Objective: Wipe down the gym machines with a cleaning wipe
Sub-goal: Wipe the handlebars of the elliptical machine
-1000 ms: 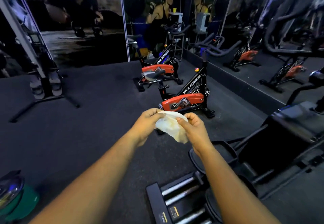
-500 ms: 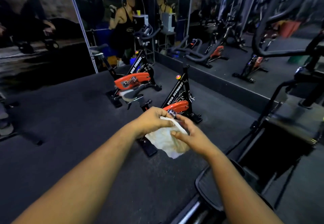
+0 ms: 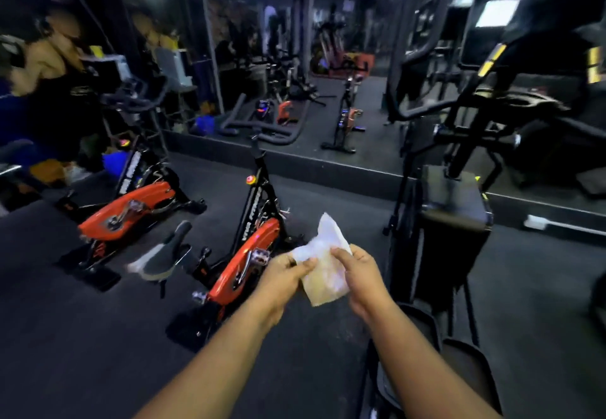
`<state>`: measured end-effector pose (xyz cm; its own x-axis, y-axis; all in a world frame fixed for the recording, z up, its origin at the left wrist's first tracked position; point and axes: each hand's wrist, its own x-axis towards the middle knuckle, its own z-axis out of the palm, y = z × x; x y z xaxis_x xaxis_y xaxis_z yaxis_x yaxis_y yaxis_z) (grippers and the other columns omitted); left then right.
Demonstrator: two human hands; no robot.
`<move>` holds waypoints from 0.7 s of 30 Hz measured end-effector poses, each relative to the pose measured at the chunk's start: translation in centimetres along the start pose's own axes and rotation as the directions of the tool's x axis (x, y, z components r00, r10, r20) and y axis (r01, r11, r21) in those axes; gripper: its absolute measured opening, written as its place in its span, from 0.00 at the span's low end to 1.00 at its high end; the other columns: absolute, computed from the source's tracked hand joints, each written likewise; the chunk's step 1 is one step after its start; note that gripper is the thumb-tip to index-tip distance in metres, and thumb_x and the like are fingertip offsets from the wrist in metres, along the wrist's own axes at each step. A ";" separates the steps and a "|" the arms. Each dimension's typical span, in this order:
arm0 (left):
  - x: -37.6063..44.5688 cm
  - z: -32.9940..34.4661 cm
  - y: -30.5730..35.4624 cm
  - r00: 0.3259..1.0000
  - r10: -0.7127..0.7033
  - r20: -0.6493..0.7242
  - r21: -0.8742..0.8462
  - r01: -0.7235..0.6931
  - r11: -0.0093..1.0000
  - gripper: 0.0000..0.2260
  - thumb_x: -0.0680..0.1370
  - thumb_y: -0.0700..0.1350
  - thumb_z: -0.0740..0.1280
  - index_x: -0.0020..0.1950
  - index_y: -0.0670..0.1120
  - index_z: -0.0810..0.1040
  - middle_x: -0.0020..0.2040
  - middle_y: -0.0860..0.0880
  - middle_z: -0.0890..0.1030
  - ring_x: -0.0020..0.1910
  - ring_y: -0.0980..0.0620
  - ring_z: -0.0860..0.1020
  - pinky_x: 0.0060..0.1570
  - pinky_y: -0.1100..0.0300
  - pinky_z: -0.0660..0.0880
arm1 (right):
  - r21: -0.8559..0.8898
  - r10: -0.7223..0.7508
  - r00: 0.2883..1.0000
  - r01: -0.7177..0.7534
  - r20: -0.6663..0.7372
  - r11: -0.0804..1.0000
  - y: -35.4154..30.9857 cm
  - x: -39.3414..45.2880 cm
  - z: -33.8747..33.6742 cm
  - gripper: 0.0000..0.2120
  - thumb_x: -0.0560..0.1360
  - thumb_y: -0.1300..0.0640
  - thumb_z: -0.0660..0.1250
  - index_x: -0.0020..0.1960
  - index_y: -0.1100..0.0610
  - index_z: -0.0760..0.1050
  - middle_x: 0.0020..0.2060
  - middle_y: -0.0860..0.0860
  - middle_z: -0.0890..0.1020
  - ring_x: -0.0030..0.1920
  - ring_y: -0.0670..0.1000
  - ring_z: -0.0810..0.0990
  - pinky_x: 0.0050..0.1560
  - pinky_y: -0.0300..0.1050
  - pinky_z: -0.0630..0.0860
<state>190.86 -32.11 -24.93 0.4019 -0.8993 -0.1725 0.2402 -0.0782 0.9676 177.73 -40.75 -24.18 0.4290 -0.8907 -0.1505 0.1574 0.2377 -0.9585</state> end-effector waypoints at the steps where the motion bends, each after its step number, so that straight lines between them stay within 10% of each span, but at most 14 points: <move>1: 1.4 -0.6 0.8 0.999 0.048 -0.012 0.012 -0.048 0.999 0.07 0.80 0.43 0.70 0.55 0.43 0.84 0.50 0.43 0.87 0.51 0.42 0.85 0.51 0.50 0.80 | 0.014 -0.002 1.000 0.002 -0.031 1.000 -0.1 0.6 0.3 0.06 0.79 0.59 0.69 0.47 0.61 0.81 0.43 0.58 0.85 0.44 0.57 0.81 0.45 0.51 0.76; 6: 7.0 -3.4 3.8 0.988 0.157 -0.008 0.154 -0.154 0.976 0.05 0.79 0.40 0.72 0.54 0.42 0.82 0.47 0.45 0.87 0.49 0.44 0.86 0.49 0.48 0.82 | 0.025 -0.041 0.990 0.045 -0.134 0.999 -0.8 3.3 1.0 0.23 0.72 0.49 0.76 0.56 0.67 0.80 0.51 0.66 0.84 0.47 0.63 0.83 0.48 0.59 0.78; 12: 14.4 -3.7 5.8 0.935 0.311 0.169 0.356 -0.352 0.865 0.27 0.75 0.51 0.74 0.72 0.64 0.70 0.40 0.45 0.84 0.42 0.44 0.84 0.48 0.46 0.81 | -0.173 -0.233 0.927 0.188 -0.293 0.967 -2.9 8.0 0.0 0.09 0.78 0.53 0.70 0.56 0.55 0.80 0.50 0.55 0.87 0.53 0.60 0.85 0.58 0.63 0.80; 21: 25.9 0.2 11.0 0.739 0.592 0.320 0.802 -0.544 0.246 0.05 0.80 0.53 0.70 0.52 0.58 0.85 0.49 0.60 0.85 0.55 0.53 0.78 0.53 0.54 0.66 | -0.361 -0.423 0.883 0.334 -0.203 0.871 -7.1 17.7 -3.5 0.16 0.80 0.67 0.65 0.63 0.52 0.80 0.54 0.49 0.86 0.54 0.48 0.85 0.55 0.39 0.80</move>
<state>203.73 -56.36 -18.68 0.1562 -0.8491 0.5047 -0.8685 0.1253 0.4796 181.14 -59.56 -20.92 0.1316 -0.9658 0.2233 -0.0412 -0.2304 -0.9722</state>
